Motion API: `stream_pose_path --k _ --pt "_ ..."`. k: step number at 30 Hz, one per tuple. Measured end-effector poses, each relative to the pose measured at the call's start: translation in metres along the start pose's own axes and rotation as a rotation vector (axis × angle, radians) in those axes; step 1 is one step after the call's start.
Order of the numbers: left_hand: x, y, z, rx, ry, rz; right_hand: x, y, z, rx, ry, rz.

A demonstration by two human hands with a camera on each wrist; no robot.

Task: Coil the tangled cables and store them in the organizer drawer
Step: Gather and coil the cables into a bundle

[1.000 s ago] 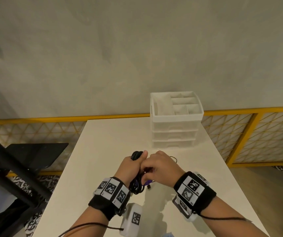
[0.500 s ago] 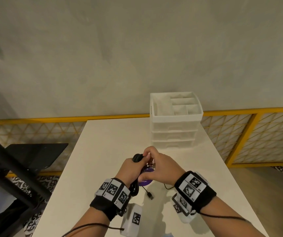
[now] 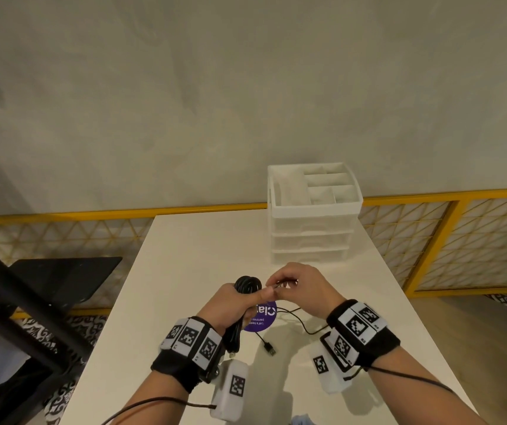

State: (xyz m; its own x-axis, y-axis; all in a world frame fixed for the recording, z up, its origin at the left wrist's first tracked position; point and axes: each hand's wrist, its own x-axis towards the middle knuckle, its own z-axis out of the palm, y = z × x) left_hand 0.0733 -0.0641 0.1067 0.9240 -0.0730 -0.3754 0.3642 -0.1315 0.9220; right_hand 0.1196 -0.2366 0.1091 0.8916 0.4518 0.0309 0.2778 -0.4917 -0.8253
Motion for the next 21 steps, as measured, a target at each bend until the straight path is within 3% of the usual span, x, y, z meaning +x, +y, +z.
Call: stream_pose_path --k 3,14,21 --pt "0.0 0.0 -0.003 -0.014 0.002 0.019 -0.002 0.001 -0.003 0.182 -0.051 -0.028" --pt "-0.004 0.005 0.005 -0.112 0.082 0.077 -0.001 -0.005 0.008 0.443 0.185 0.019" --pt "-0.008 0.01 0.007 -0.157 0.068 0.049 0.005 -0.007 0.003 0.377 0.132 0.007"
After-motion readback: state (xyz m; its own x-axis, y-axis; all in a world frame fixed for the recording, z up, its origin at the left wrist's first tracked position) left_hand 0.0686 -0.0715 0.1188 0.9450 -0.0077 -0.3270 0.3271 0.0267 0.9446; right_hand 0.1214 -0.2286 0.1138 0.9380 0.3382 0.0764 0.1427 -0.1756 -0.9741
